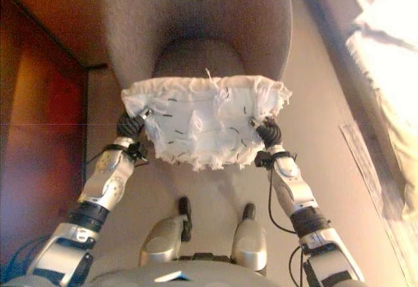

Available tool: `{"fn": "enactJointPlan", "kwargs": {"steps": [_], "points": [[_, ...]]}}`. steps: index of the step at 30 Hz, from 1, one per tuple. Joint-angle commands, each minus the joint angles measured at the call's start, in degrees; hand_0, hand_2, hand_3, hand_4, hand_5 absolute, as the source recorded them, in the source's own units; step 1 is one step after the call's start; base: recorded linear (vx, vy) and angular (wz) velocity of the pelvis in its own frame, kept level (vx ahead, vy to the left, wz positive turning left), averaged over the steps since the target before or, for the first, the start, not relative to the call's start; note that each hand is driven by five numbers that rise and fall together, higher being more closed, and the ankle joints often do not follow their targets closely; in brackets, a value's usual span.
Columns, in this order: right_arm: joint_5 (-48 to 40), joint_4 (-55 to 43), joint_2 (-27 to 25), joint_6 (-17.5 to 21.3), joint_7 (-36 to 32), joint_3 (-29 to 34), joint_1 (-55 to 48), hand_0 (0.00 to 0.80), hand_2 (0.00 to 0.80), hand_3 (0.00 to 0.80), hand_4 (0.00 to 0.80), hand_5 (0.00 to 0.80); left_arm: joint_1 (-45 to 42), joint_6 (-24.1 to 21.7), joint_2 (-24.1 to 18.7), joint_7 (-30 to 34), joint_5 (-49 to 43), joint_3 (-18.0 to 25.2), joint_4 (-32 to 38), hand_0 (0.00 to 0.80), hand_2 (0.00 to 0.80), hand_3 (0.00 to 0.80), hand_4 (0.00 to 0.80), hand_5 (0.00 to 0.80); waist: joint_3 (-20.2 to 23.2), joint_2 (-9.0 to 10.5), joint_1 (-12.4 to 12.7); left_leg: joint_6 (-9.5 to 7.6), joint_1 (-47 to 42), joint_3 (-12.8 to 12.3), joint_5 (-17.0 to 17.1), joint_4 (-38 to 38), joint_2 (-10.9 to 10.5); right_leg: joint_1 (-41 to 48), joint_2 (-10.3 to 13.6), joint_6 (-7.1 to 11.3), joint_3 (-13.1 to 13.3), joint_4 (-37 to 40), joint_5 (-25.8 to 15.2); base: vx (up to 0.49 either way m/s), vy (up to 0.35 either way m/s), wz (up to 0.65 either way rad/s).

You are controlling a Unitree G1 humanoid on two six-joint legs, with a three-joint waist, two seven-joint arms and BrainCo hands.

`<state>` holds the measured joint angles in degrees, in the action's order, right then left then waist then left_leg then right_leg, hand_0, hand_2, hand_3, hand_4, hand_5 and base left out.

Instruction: Pick up the cushion and take it to the sofa

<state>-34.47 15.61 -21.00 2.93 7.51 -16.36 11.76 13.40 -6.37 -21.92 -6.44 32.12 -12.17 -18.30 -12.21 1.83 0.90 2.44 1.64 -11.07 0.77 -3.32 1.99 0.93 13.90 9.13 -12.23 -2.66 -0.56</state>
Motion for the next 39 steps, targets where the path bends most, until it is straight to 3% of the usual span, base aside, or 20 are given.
{"fn": "enactJointPlan", "kwargs": {"steps": [1,6,7,8,9,10,12,16,20,23,25,27,29,32,34,36,39], "points": [[0.11,-4.11,1.21,1.86,0.61,0.78,1.51,0.800,0.800,0.800,0.800,0.800,1.08,-1.70,0.42,0.36,-1.53,1.67,2.94,0.800,0.800,0.800,0.800,0.800,8.56,0.31,0.73,-1.08,-2.35,2.15,-3.30,1.14,-1.18,-0.58,0.08,0.95,0.27,0.50,-2.25,0.141,0.102,0.00],[0.61,-2.84,2.07,0.79,-0.40,0.98,0.63,0.800,0.800,0.800,0.800,0.800,1.37,0.57,0.10,1.97,-2.67,2.47,2.41,0.800,0.800,0.800,0.800,0.800,10.16,0.53,0.61,-3.10,-4.32,1.97,-5.60,-0.05,-2.66,0.28,2.28,0.78,1.61,-5.22,-2.42,0.129,0.125,-0.01],[0.70,-2.26,2.41,1.07,-0.58,1.00,0.43,0.800,0.800,0.800,0.800,0.800,1.87,0.88,-0.20,2.35,-2.82,2.11,1.93,0.800,0.800,0.800,0.800,0.800,10.00,0.56,0.33,-4.03,-4.60,2.31,-6.16,-0.55,-3.22,-0.70,3.29,0.67,2.44,-10.60,-4.01,0.076,0.154,0.03],[0.43,-2.23,2.38,1.25,-0.40,0.80,0.18,0.800,0.800,0.800,0.800,0.800,2.59,1.24,-0.92,2.63,-2.67,1.63,1.59,0.800,0.800,0.800,0.800,0.800,9.46,0.36,-0.12,-5.06,-4.96,2.79,-6.78,-1.09,-3.71,-3.04,3.96,0.27,3.89,-17.92,-5.51,0.063,0.150,0.07],[0.20,-2.21,2.32,1.23,-0.35,0.71,0.15,0.800,0.800,0.800,0.800,0.800,2.84,1.36,-1.15,2.67,-2.53,1.49,1.47,0.800,0.800,0.800,0.800,0.800,9.53,0.20,-0.22,-5.24,-4.84,2.84,-6.80,-1.17,-3.69,-4.07,3.97,0.05,4.32,-19.44,-6.21,0.060,0.172,0.17],[-1.15,-1.76,2.04,1.43,-0.06,0.01,0.07,0.800,0.800,0.800,0.800,0.800,3.99,1.17,-2.08,3.38,-1.12,0.82,0.05,0.800,0.800,0.800,0.800,0.800,8.69,-0.44,-1.05,-5.82,-5.50,3.13,-7.46,-1.85,-3.79,-7.62,3.83,-0.87,7.02,-27.65,-7.73,0.059,0.134,0.27],[-1.87,-0.78,1.65,1.57,-0.73,-0.67,0.27,0.800,0.800,0.800,0.800,0.800,5.23,0.63,-2.28,4.11,0.18,0.15,-1.53,0.800,0.800,0.800,0.800,0.800,8.16,-0.64,-2.12,-5.81,-6.33,3.73,-7.95,-2.16,-4.25,-10.26,2.41,-1.08,9.55,-29.32,-9.73,0.100,0.094,0.29],[-1.73,0.32,0.04,1.15,-2.61,-0.24,-0.63,0.800,0.800,0.800,0.800,0.800,6.53,1.17,-1.45,2.76,0.28,-1.65,-2.24,0.800,0.800,0.800,0.800,0.800,8.10,1.03,-4.48,-5.74,-8.31,4.73,-9.56,-2.77,-6.11,-11.33,-1.15,0.49,11.53,-15.47,-12.09,0.245,-0.073,0.25],[-4.01,0.86,-1.99,0.91,-4.64,1.17,-1.41,0.800,0.800,0.800,0.800,0.800,6.68,1.09,-1.26,2.50,-0.70,-3.11,-3.13,0.800,0.800,0.800,0.800,0.800,7.71,3.19,-6.71,-5.62,-10.73,7.03,-14.04,-6.05,-7.54,-13.52,-4.24,2.96,13.48,1.03,-12.10,0.375,-0.140,0.24],[-5.68,1.94,-2.74,-0.14,-6.30,1.97,-0.86,0.800,0.800,0.800,0.800,0.800,6.14,1.29,-1.09,3.00,-2.19,-2.76,-3.46,0.800,0.800,0.800,0.800,0.800,7.49,3.28,-7.43,-5.87,-14.15,7.17,-16.70,-6.78,-7.36,-16.31,-5.84,3.08,11.91,2.46,-12.92,0.464,-0.118,0.36],[-5.27,2.12,-2.38,-0.71,-7.85,2.25,-1.01,0.800,0.800,0.800,0.800,0.800,5.22,1.48,-0.98,2.96,-2.93,-1.63,-3.11,0.800,0.800,0.800,0.800,0.800,7.89,3.65,-7.26,-6.30,-15.23,6.53,-18.32,-7.94,-7.72,-16.25,-5.43,2.67,10.04,0.93,-12.84,0.486,-0.142,0.23],[-4.57,2.21,-1.92,-0.81,-8.79,1.90,-0.93,0.800,0.800,0.800,0.800,0.800,4.15,1.23,-0.71,2.78,-3.02,-0.47,-2.53,0.800,0.800,0.800,0.800,0.800,8.86,3.59,-7.21,-5.79,-15.50,5.14,-17.52,-10.22,-7.29,-14.40,-5.44,1.81,8.28,1.04,-11.64,0.449,-0.131,-0.02],[-4.39,1.61,-1.66,-1.49,-8.55,1.41,-0.90,0.800,0.800,0.800,0.800,0.800,2.84,1.11,-0.51,2.78,-2.67,0.47,-1.74,0.800,0.800,0.800,0.800,0.800,10.07,2.81,-7.89,-4.13,-16.42,3.48,-15.07,-13.03,-5.55,-13.98,-6.24,0.55,8.80,-1.46,-10.26,0.443,-0.111,-0.35],[-4.61,0.78,-1.81,-1.99,-9.32,0.44,-0.76,0.800,0.800,0.800,0.800,0.800,2.11,0.75,-0.70,2.19,-2.51,1.28,-1.37,0.800,0.800,0.800,0.800,0.800,11.50,1.61,-9.10,0.16,-15.61,1.35,-4.56,-20.56,-1.01,-11.64,-8.51,-2.30,10.57,-3.67,-7.05,0.404,-0.178,-0.07],[-4.35,0.51,-2.78,-2.24,-10.42,0.42,-0.63,0.800,0.800,0.800,0.800,0.800,2.50,0.15,-0.83,1.73,-1.78,1.37,-1.36,0.800,0.800,0.800,0.800,0.800,11.81,2.11,-9.34,2.16,-11.45,1.20,0.89,-31.34,1.06,-8.63,-9.33,-4.24,11.63,-2.65,-5.71,0.402,-0.224,-0.05],[-4.95,0.59,-3.92,-2.04,-10.67,0.34,-0.68,0.800,0.800,0.800,0.800,0.800,2.79,0.49,-0.29,1.30,-1.77,1.69,-0.67,0.800,0.800,0.800,0.800,0.800,11.62,3.23,-8.90,1.81,-4.67,1.80,1.29,-40.83,2.12,-5.88,-9.28,-5.99,12.71,-2.15,-4.45,0.328,-0.165,-0.21],[-5.63,1.22,-3.95,-1.01,-10.96,0.10,-0.73,0.800,0.800,0.800,0.800,0.800,3.22,0.47,0.42,1.42,-0.93,1.72,-0.75,0.800,0.800,0.800,0.800,0.800,10.40,3.92,-7.87,0.39,1.57,2.21,-0.55,-41.56,4.09,-2.79,-9.56,-7.06,12.35,-2.05,-2.82,0.241,-0.062,-0.22]]}}
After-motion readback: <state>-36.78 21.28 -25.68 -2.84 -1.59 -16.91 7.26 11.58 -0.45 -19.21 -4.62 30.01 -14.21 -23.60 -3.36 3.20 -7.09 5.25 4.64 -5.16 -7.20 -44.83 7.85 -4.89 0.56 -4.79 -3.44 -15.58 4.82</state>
